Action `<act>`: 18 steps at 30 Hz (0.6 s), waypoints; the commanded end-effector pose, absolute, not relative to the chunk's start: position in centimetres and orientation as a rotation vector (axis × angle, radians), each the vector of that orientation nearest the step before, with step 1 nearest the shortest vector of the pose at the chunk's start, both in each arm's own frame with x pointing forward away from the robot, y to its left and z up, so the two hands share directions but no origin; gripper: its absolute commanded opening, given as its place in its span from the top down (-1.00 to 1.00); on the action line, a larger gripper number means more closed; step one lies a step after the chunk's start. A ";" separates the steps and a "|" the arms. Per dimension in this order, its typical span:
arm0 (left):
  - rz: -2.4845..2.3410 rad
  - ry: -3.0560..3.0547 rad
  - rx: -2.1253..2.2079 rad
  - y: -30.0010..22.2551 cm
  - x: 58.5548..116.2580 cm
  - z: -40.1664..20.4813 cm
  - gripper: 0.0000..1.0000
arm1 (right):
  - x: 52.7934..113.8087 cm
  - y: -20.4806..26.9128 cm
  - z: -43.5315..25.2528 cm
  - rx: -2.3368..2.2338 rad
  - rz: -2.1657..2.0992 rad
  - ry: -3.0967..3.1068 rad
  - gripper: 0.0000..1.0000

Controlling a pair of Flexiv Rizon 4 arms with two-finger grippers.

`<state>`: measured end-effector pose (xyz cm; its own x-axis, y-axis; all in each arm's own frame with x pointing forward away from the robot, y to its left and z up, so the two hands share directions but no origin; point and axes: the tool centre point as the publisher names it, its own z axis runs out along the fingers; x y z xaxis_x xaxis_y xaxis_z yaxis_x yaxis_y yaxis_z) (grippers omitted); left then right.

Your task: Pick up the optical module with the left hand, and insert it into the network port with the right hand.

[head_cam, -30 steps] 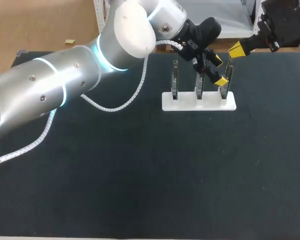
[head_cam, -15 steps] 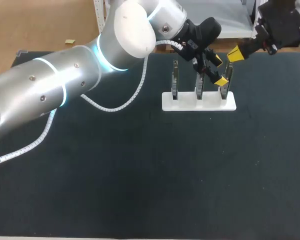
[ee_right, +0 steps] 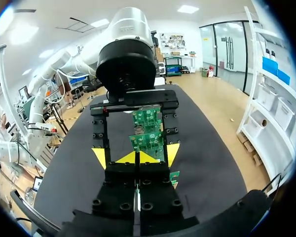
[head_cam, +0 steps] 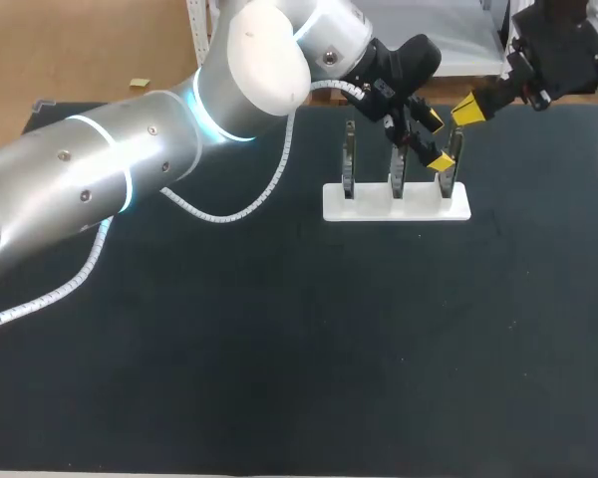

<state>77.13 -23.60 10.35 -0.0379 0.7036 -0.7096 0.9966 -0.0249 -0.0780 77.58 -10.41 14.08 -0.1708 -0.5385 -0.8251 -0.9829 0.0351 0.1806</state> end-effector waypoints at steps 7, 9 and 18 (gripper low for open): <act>-0.821 1.793 1.778 -23.7 77.2 10.4 -1.00 | 77.7 -10.5 13.5 -1.519 1.017 1.756 1.00; -0.821 1.793 1.778 -23.7 77.2 10.4 -1.00 | 77.8 -10.6 13.8 -1.513 1.012 1.747 1.00; -0.791 1.785 1.780 -23.0 77.7 11.3 -1.00 | 78.3 -10.8 15.3 -1.501 0.976 1.708 1.00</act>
